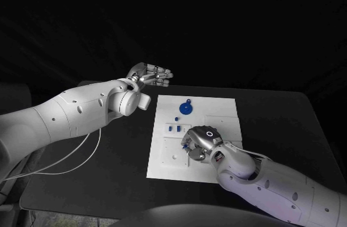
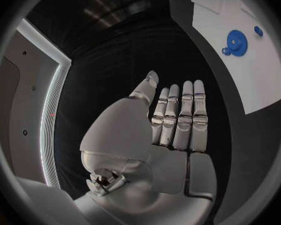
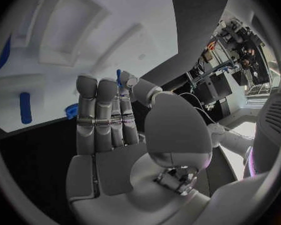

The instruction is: Assemble the parts on the task board

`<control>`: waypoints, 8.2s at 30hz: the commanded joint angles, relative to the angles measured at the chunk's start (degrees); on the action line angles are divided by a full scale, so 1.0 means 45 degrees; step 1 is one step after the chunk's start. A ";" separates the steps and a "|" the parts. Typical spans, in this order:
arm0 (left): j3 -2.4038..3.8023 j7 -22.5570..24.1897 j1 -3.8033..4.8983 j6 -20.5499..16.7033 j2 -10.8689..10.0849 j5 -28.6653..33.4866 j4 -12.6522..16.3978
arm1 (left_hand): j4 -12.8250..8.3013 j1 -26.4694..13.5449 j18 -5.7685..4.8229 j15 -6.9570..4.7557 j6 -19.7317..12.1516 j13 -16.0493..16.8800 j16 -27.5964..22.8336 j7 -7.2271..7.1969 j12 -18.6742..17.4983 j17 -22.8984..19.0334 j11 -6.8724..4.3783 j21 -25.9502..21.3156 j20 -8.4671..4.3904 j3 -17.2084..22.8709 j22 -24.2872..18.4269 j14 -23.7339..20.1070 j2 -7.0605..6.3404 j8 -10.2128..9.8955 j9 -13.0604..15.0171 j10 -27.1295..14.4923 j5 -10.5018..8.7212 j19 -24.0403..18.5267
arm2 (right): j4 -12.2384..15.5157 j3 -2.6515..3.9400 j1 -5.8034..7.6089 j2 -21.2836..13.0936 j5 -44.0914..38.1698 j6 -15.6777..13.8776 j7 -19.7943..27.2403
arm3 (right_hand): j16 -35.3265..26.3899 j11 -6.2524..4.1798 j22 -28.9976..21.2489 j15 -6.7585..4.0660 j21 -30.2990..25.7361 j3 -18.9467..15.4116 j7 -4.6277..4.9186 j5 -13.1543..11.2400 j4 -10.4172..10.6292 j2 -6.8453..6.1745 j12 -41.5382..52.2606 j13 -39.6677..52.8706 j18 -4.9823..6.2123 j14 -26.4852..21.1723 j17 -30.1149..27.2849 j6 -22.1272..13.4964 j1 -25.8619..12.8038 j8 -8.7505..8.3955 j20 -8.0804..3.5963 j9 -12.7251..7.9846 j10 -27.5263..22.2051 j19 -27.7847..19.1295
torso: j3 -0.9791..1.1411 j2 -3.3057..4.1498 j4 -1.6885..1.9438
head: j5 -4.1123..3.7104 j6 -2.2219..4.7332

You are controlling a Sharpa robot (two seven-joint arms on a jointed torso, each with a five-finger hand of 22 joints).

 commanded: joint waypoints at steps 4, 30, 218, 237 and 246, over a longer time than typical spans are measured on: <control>0.0010 0.0110 0.0003 0.0072 0.0038 0.0097 0.0018 | 0.0072 -0.0004 0.0201 -0.0016 -0.0038 -0.0018 -0.0046 -0.0009 -0.0078 0.0003 0.0046 0.0065 0.0006 0.0021 -0.0010 0.0024 0.0119 -0.0044 0.0005 0.0033 -0.0059 0.0100 | -0.0092 -0.0054 -0.0013 0.0111 -0.0228 -0.0003 -0.0069 | -0.0036 -0.0011 0.0021 -0.0073 -0.0036 0.0070 0.0029 0.0060 -0.0031 0.0141 0.0049 0.0020 0.0130 0.0024 -0.0023 -0.0035 -0.0002 0.0043 -0.0050 0.0037 0.0136 0.0575 | 0.0015 0.0001 0.0014 | 0.0032 -0.0031; 0.0010 0.0103 -0.0005 0.0141 0.0058 0.0090 0.0040 | 0.0089 -0.0017 0.0206 -0.0009 -0.0052 -0.0018 -0.0043 -0.0006 -0.0078 0.0007 0.0051 0.0074 0.0015 -0.0008 -0.0046 0.0013 0.0131 -0.0043 0.0005 0.0017 -0.0057 0.0095 | -0.0537 -0.0077 -0.0014 0.0403 -0.0298 0.0070 -0.0159 | -0.0016 -0.0012 0.0075 -0.0072 0.0043 0.0092 0.0028 0.0069 -0.0080 0.0162 0.0051 0.0022 0.0128 0.0022 -0.0064 -0.0041 -0.0042 0.0043 -0.0048 0.0079 0.0141 0.0582 | 0.0007 -0.0007 0.0008 | 0.0086 -0.0068; -0.0007 -0.0225 -0.0047 0.0885 0.0037 -0.0139 -0.0243 | 0.0363 -0.0098 0.0227 0.0026 -0.0114 -0.0014 -0.0044 0.0003 -0.0073 0.0011 0.0079 0.0172 0.0057 -0.0315 -0.0317 -0.0068 0.0271 -0.0043 0.0008 -0.0059 -0.0085 0.0093 | 0.1727 0.2073 0.0327 -0.1537 0.1352 0.1114 0.0492 | 0.0096 -0.0014 -0.0416 -0.0022 -0.0138 -0.0331 0.0100 -0.0029 -0.0028 0.0438 0.0051 0.0010 0.0065 0.0014 -0.0492 -0.0269 0.0298 0.0049 -0.0028 -0.0492 0.0251 0.0486 | 0.0011 -0.0029 -0.0026 | -0.0051 -0.0032; -0.0026 -0.0227 -0.0068 0.0914 0.0282 -0.0138 -0.0339 | 0.0393 -0.0041 0.0227 0.0024 -0.0098 -0.0015 -0.0043 -0.0005 -0.0076 0.0011 0.0077 0.0178 0.0054 -0.0337 -0.0348 -0.0063 0.0266 -0.0040 0.0009 -0.0056 -0.0086 0.0104 | 0.1463 0.0298 0.0325 -0.0118 0.1163 0.1144 0.1065 | 0.0012 -0.0006 -0.0372 -0.0042 -0.0351 -0.0393 0.0105 -0.0029 -0.0149 0.0531 0.0050 0.0009 0.0083 0.0024 -0.0475 -0.0301 0.0278 0.0047 -0.0049 -0.0479 0.0225 0.0503 | 0.0003 -0.0019 0.0006 | 0.0369 -0.0176; -0.0038 -0.0242 -0.0075 0.0941 0.0291 -0.0138 -0.0348 | 0.0393 -0.0041 0.0227 0.0024 -0.0098 -0.0015 -0.0043 -0.0005 -0.0076 0.0011 0.0077 0.0178 0.0054 -0.0337 -0.0348 -0.0063 0.0266 -0.0040 0.0009 -0.0056 -0.0086 0.0104 | 0.1188 -0.0166 0.0324 -0.0008 0.0911 0.1314 0.1094 | 0.0002 -0.0006 -0.0347 -0.0047 -0.0352 -0.0397 0.0104 -0.0029 -0.0179 0.0550 0.0051 0.0009 0.0083 0.0027 -0.0467 -0.0304 0.0271 0.0046 -0.0054 -0.0478 0.0224 0.0513 | 0.0018 -0.0011 -0.0009 | 0.0449 -0.0291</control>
